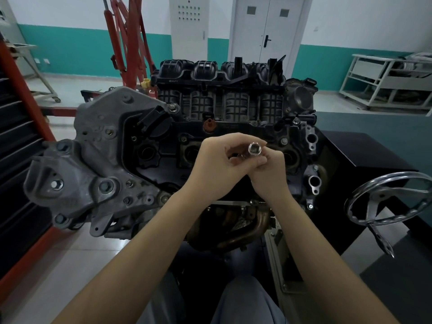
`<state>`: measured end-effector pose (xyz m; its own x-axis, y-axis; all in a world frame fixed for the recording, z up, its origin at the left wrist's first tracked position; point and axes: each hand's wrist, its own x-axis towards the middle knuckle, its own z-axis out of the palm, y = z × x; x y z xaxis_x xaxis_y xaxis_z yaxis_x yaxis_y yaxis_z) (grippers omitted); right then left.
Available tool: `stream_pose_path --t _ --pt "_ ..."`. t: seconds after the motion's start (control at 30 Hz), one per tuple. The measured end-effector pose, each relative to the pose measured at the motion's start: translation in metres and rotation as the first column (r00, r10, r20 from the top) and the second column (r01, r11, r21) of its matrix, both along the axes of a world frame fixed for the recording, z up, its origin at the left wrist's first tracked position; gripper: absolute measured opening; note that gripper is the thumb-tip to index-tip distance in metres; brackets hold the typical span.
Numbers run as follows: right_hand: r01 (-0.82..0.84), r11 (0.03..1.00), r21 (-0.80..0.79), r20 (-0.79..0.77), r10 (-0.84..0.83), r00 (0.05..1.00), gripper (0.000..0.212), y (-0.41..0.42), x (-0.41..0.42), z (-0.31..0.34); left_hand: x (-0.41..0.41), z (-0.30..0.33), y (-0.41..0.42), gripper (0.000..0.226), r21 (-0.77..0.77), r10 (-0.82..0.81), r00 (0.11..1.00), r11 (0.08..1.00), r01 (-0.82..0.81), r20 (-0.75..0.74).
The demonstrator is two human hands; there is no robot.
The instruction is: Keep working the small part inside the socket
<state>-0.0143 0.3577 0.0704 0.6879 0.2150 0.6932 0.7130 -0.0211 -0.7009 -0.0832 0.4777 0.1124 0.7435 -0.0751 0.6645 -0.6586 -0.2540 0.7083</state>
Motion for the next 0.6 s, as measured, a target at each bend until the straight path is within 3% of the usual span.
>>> stream_pose_path --t 0.13,0.3,0.4,0.5,0.6 --pt "0.008 1.0 0.017 -0.003 -0.008 1.0 0.035 0.0006 0.0 -0.0026 0.0005 -0.0005 -0.0004 0.021 0.019 0.046 0.999 0.999 -0.046 0.009" --pt "-0.043 0.999 -0.017 -0.032 0.043 0.999 0.026 -0.0019 -0.0039 0.0015 -0.0008 0.0015 0.0058 0.031 -0.048 -0.114 0.993 0.993 0.112 -0.043" --pt "-0.027 1.0 0.002 -0.029 0.027 0.999 0.035 -0.0019 -0.001 0.0008 -0.0016 0.0017 0.0032 0.026 -0.021 -0.034 0.999 0.999 0.034 -0.008" --pt "-0.031 0.999 0.039 -0.028 0.033 0.999 0.03 -0.0013 -0.0007 -0.001 -0.0009 0.001 -0.0002 0.022 -0.005 0.054 0.998 0.999 -0.054 0.027" --pt "-0.058 0.998 -0.004 -0.069 0.057 0.996 0.025 0.0002 -0.0052 0.0001 0.0003 0.0015 0.002 0.025 -0.076 -0.018 1.0 0.997 0.017 -0.011"
